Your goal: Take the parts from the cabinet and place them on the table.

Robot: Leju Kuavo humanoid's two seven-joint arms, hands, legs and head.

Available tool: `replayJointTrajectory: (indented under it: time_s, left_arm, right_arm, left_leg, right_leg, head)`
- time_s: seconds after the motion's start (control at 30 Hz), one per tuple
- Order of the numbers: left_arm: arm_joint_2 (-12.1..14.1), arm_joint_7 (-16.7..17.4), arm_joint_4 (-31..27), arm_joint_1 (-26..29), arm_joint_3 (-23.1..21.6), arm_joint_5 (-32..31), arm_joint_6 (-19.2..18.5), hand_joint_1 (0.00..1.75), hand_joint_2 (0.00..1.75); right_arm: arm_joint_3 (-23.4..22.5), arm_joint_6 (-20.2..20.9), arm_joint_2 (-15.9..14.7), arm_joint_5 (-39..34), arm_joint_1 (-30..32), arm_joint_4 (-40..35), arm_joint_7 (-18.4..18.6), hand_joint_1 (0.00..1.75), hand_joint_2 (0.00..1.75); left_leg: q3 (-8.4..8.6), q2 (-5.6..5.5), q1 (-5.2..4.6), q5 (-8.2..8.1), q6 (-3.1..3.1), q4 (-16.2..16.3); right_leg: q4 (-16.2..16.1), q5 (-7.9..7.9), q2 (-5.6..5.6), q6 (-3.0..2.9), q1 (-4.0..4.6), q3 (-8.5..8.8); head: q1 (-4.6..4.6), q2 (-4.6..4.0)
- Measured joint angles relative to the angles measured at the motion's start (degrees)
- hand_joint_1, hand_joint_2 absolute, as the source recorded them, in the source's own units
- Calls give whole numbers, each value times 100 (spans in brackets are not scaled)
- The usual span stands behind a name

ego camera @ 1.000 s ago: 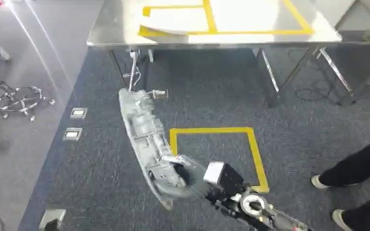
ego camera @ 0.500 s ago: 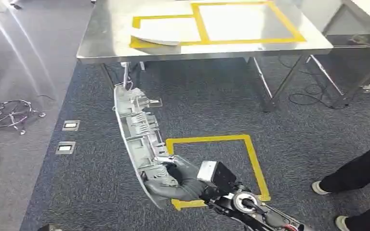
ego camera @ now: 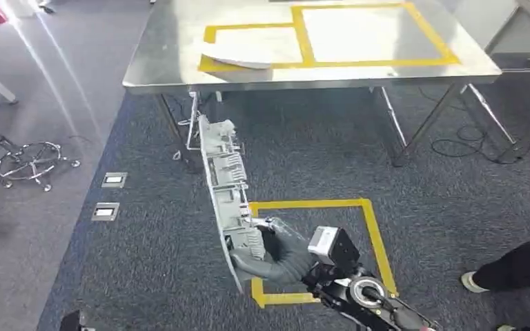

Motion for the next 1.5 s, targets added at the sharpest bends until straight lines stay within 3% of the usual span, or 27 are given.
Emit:
replayJointTrajectory:
  time_s: [0.03,0.13,0.17,0.2,0.3,0.37,0.5,0.53,0.67,0.73,0.77,0.83,0.9,0.93,1.0,1.03,1.07,1.13,1.17,1.2,1.23,1.27,1.33,1.37,1.4,1.43,1.5]
  left_arm:
    - [-2,-2,0,-8,0,-13,0,0,175]
    - [-2,-7,0,-19,0,-59,-2,0,175]
    - [-2,-7,0,-9,0,-66,-2,0,175]
    - [-2,-7,0,-6,0,-70,-4,0,175]
    - [22,-7,0,-1,0,-70,-4,0,175]
    - [28,-9,0,-12,0,-70,-7,0,175]
    - [6,-11,0,-17,0,-74,-22,0,175]
    - [7,-13,0,-9,-2,-79,-28,0,175]
    - [17,-13,0,-4,-4,-90,-39,0,175]
    - [17,-15,0,10,-4,-90,-44,0,175]
    - [13,-15,0,16,-4,-92,-44,0,175]
    - [6,-15,0,23,-7,-98,-46,0,175]
    - [4,-15,0,-26,-13,-107,-48,0,175]
    - [4,-13,0,-25,-13,-109,-48,0,175]
    - [15,-15,0,-19,-13,-114,-48,0,175]
    - [11,-15,0,-19,-13,-114,-48,0,175]
    - [7,-17,0,-31,-13,-116,-52,0,175]
    - [7,-17,0,-34,-13,-131,-55,0,175]
    - [7,-17,0,-18,-13,-131,-55,0,175]
    - [7,-17,0,-6,-13,-131,-55,0,175]
    - [7,-15,0,9,-13,-131,-55,0,175]
    - [13,-17,0,12,-13,-131,-55,0,175]
    - [24,-17,0,17,-13,-131,-52,0,175]
    - [28,-15,2,39,-13,-131,-50,0,175]
    - [33,-13,2,24,-13,-133,-50,0,175]
    - [22,-15,2,18,-15,-131,-44,0,175]
    - [15,-13,0,15,-15,-129,-42,0,175]
  right_arm:
    - [-18,-2,0,-13,1,2,0,175,175]
    - [-61,-17,0,-59,18,2,-24,175,175]
    - [-68,-28,-2,-70,32,0,-33,175,175]
    - [-70,-37,-2,-70,44,2,-35,175,175]
    - [-92,-61,-2,-87,71,0,-33,175,175]
    - [-122,-61,-2,-96,68,-4,-37,175,175]
    - [-144,-61,-2,-96,75,-11,-44,175,175]
    - [-164,-61,-2,-96,75,-11,-46,175,175]
    - [-201,-61,-4,-96,99,-11,-55,175,175]
    - [-203,-77,-11,-96,121,-11,-57,175,175]
    - [-208,-79,-13,-96,122,-11,-55,175,175]
    - [-216,-79,-15,-103,120,-11,-59,175,175]
    - [-223,-85,-22,-96,116,-9,-72,175,175]
    - [-225,-85,-22,-100,126,-22,-79,175,175]
    - [-238,-103,-20,-103,120,-26,-79,175,175]
    - [-253,-103,-26,-103,128,-24,-79,175,175]
    - [-260,-107,-33,-100,132,-20,-76,175,175]
    - [-258,-107,-31,-94,131,-22,-87,175,175]
    - [-258,-105,-33,-85,136,-22,-87,175,175]
    - [-262,-107,-33,-85,145,-22,-87,175,175]
    - [-267,-109,-33,-85,151,-22,-87,175,175]
    - [-267,-109,-33,-85,158,-22,-85,175,175]
    - [-271,-111,-33,-85,171,-20,-81,175,175]
    - [-271,-109,-35,-85,167,-15,-83,175,175]
    - [-278,-116,-35,-83,164,-24,-96,175,175]
    - [-282,-124,-33,-72,166,-24,-90,175,175]
    - [-306,-181,-35,-70,165,-33,-105,175,175]
  left_leg:
    - [-104,7,-12,-116,-20,238]
    - [-919,6,8,-668,-52,1684]
    - [-1104,6,11,-670,-63,1937]
    - [-1125,6,17,-503,-66,1858]
    - [-523,0,30,385,-41,410]
    - [-339,-18,11,359,5,-13]
    - [-225,4,33,278,142,-42]
    - [-161,10,30,241,183,-48]
    - [-7,24,11,92,223,-43]
    - [165,23,6,-26,217,-44]
    - [268,20,3,-96,205,-45]
    - [418,25,4,-235,174,-67]
    - [416,37,-10,-300,101,-64]
    - [458,39,-12,-291,76,-56]
    - [473,45,-29,-293,49,-12]
    - [369,40,-11,-228,21,270]
    - [86,40,-13,-241,7,708]
    - [-557,41,-4,-618,-33,1538]
    - [-790,41,-4,-845,-38,1757]
    - [-913,41,-4,-903,-34,1764]
    - [-926,41,-5,-799,-30,1568]
    - [-851,41,-6,-517,-13,1168]
    - [-622,42,-15,416,45,173]
    - [-654,41,-46,539,67,78]
    - [-622,46,-60,430,91,54]
    - [-592,36,-69,521,121,53]
    - [-489,33,-13,474,176,11]
  right_leg:
    - [-28,-7,2,-21,6,31]
    - [-27,-48,-5,-67,11,57]
    - [-26,-66,6,-74,11,74]
    - [-26,-89,30,-70,11,109]
    - [-25,-191,92,-15,8,251]
    - [-4,-269,129,55,55,249]
    - [62,-345,118,152,29,262]
    - [303,-437,57,187,30,206]
    - [2014,-1015,-4,258,5,-829]
    - [1771,-756,-5,231,7,-882]
    - [1315,-467,-5,198,15,-743]
    - [323,346,-35,80,57,-491]
    - [226,200,-43,27,120,-426]
    - [192,242,-27,-3,109,-469]
    - [124,217,2,-48,65,-303]
    - [62,196,2,-68,66,-219]
    - [33,167,-10,-102,57,-162]
    - [22,75,-3,-125,59,-85]
    - [22,20,15,-129,61,-23]
    - [22,-36,36,-128,62,54]
    - [22,-101,54,-123,64,141]
    - [22,-172,65,-112,65,244]
    - [7,-317,66,-76,69,299]
    - [64,-376,85,-48,96,483]
    - [25,-411,109,-12,97,403]
    - [-4,-451,102,19,95,378]
    - [156,-428,111,54,103,480]
  head:
    - [-37,0]
    - [-155,0]
    - [-173,0]
    - [-199,0]
    - [-291,0]
    - [-331,0]
    - [-273,0]
    - [-245,0]
    - [-105,0]
    - [-61,0]
    - [-37,0]
    - [43,0]
    - [57,0]
    - [53,0]
    - [35,0]
    - [15,0]
    - [-24,0]
    - [-85,0]
    - [-116,0]
    - [-149,0]
    - [-177,0]
    - [-210,0]
    - [-267,0]
    - [-256,0]
    - [-280,0]
    - [-290,0]
    - [-256,0]
